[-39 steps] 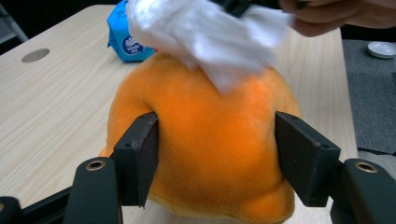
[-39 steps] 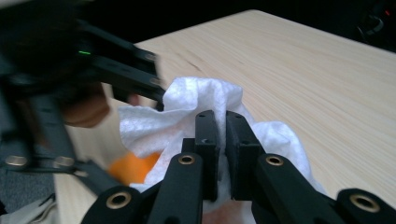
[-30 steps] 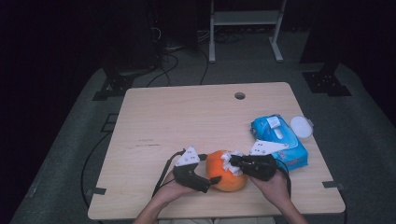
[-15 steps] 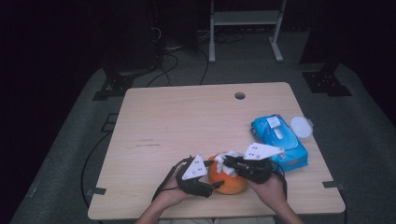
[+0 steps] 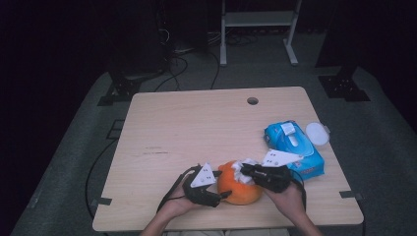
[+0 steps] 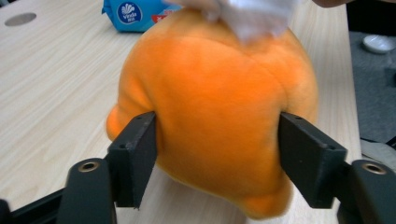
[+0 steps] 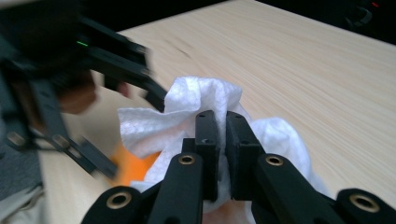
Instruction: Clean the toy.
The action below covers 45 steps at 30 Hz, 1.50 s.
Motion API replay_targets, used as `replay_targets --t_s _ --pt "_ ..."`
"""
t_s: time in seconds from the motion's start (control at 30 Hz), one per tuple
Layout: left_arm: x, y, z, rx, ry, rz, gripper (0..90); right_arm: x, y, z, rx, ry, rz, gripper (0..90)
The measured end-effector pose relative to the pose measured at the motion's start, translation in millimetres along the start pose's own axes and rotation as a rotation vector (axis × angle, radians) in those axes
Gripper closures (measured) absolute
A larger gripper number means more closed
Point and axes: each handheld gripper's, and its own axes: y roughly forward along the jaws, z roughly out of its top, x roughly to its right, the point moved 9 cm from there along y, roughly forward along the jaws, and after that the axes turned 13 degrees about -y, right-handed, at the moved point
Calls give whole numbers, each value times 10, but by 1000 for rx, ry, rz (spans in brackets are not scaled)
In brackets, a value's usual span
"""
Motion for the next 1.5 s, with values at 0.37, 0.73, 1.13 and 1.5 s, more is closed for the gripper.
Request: replay_targets --t_s 0.37,0.73,1.13,1.5 --pt "15 46 68 29 -16 9 221 -172 122 38 15 -25 76 838" --pt "43 46 145 70 12 -3 150 -155 96 3 25 -8 67 837" --pt "-241 -50 30 28 -96 62 295 -103 29 -10 35 -3 58 836" --pt "-283 -61 9 35 -115 54 312 20 94 -184 -3 41 26 835"
